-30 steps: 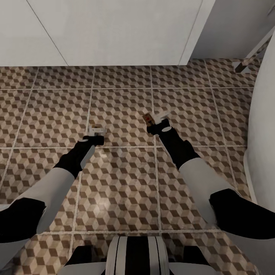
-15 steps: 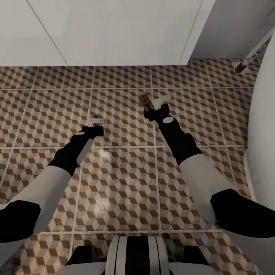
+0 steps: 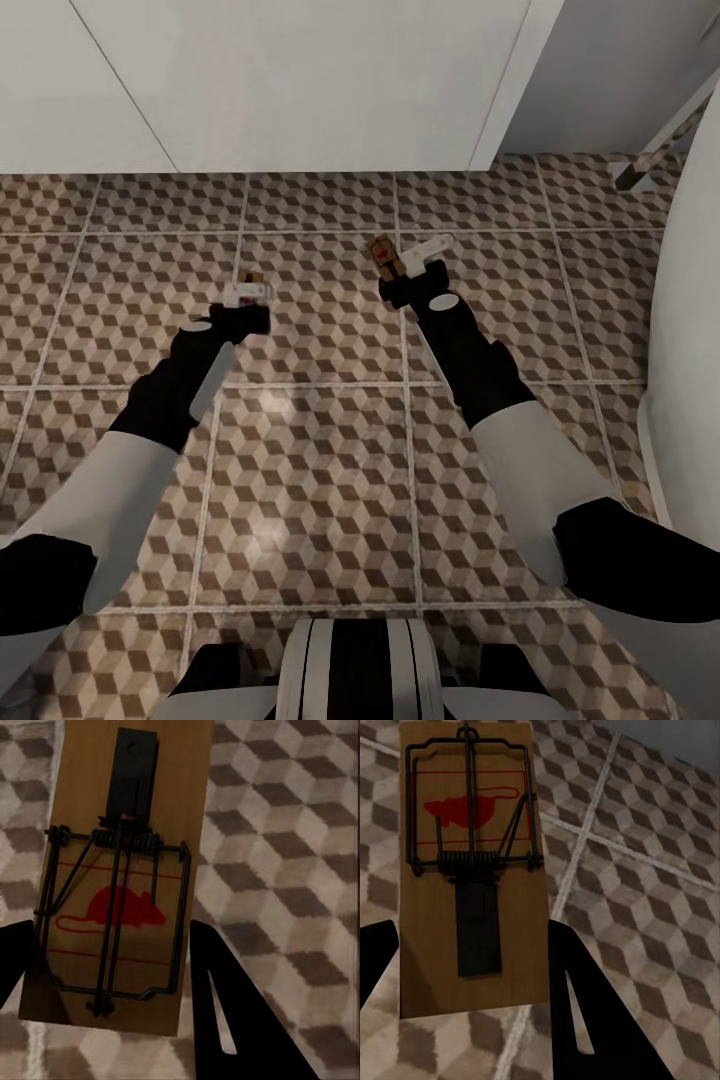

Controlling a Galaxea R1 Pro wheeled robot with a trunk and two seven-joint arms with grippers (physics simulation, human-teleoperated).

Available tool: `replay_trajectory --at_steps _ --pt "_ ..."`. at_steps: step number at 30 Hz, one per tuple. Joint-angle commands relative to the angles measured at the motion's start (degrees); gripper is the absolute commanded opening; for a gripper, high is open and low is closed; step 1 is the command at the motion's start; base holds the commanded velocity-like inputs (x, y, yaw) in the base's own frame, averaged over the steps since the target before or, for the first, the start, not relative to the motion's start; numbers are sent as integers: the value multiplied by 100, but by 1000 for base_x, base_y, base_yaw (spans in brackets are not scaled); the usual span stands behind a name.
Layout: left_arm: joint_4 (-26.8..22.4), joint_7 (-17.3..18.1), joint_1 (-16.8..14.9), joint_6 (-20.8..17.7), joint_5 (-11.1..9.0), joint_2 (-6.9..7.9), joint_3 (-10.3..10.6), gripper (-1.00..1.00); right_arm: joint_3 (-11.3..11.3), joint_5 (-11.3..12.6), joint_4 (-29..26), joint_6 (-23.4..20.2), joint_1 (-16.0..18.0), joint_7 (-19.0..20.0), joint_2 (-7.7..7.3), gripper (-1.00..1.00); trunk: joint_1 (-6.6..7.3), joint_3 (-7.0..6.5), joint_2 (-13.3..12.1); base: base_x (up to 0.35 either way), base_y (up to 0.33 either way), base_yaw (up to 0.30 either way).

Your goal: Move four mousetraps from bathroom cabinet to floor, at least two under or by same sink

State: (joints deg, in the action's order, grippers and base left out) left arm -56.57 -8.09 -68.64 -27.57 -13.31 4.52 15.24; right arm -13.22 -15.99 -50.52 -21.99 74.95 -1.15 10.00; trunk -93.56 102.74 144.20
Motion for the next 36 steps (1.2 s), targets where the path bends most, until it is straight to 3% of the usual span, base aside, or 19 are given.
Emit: replay_trajectory --at_steps 1,4,9,22,36 --pt "-155 -52 1 -250 -40 28 25 -100 -10 -36 -7 -35 2 -10 0 -100 0 4 1 0 0 0" --pt "-550 -52 20 -668 -40 70 23 -100 -6 -36 -6 -34 2 -9 0 -100 -7 79 5 0 0 0" --pt "-664 -53 25 -772 -40 88 16 -100 -5 -29 -5 -33 2 -8 0 -100 -20 220 12 0 0 0" --pt "-695 -53 35 -785 -40 256 14 -100 -7 -27 -1 -36 2 -8 0 -100 -54 226 29 0 0 0" --pt "-689 -53 35 -785 -40 268 14 -100 -5 -27 -1 -38 2 -8 0 -100 -90 226 48 0 0 0"
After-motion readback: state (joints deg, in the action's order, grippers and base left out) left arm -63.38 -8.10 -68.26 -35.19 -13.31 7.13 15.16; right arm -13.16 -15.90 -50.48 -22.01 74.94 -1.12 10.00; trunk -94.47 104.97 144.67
